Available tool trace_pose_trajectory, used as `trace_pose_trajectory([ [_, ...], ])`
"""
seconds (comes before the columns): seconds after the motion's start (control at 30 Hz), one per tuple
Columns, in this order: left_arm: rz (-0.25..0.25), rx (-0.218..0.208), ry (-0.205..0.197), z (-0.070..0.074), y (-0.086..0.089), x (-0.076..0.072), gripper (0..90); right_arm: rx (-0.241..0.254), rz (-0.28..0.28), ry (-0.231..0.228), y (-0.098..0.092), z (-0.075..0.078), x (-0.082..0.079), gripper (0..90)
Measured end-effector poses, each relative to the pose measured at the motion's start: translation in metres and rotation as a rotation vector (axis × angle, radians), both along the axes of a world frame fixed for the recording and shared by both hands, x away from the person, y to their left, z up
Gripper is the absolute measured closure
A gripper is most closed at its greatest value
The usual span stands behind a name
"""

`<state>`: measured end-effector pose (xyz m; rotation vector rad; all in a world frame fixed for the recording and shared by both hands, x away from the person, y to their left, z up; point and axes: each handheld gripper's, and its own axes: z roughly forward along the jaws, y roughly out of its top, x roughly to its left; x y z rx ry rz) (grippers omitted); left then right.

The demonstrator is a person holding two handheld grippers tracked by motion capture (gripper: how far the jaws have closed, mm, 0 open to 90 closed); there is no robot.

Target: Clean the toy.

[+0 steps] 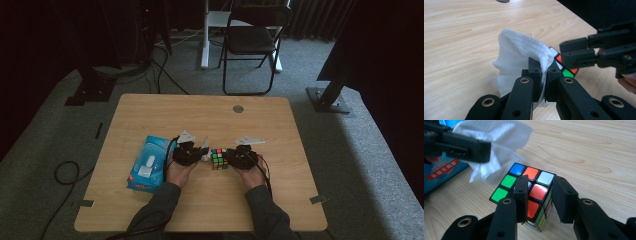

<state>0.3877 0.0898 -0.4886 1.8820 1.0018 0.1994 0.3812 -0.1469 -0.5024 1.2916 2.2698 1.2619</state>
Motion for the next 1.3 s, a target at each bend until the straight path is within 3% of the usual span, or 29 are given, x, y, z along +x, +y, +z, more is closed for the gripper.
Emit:
trace_pose_trajectory([
  [0.37,0.005,-0.022,-0.036,0.01,-0.009,0.008,86.5,0.003,-0.001,0.0,0.0,0.0,0.0,66.1],
  [0.63,0.029,-0.032,0.002,-0.007,-0.015,0.012,86.3,0.004,-0.001,0.0,0.0,0.0,0.0,66.2],
  [0.9,0.036,-0.006,0.012,-0.014,-0.016,0.011,85.9,0.004,-0.002,-0.001,0.0,0.0,0.0,66.2],
  [1.13,0.063,0.039,-0.019,-0.014,-0.017,0.008,86.1,0.004,-0.002,-0.001,0.0,-0.001,0.0,66.2],
  [1.3,0.083,0.037,0.015,-0.02,-0.015,0.009,86.3,0.006,-0.002,-0.002,0.0,-0.001,0.0,66.2],
])
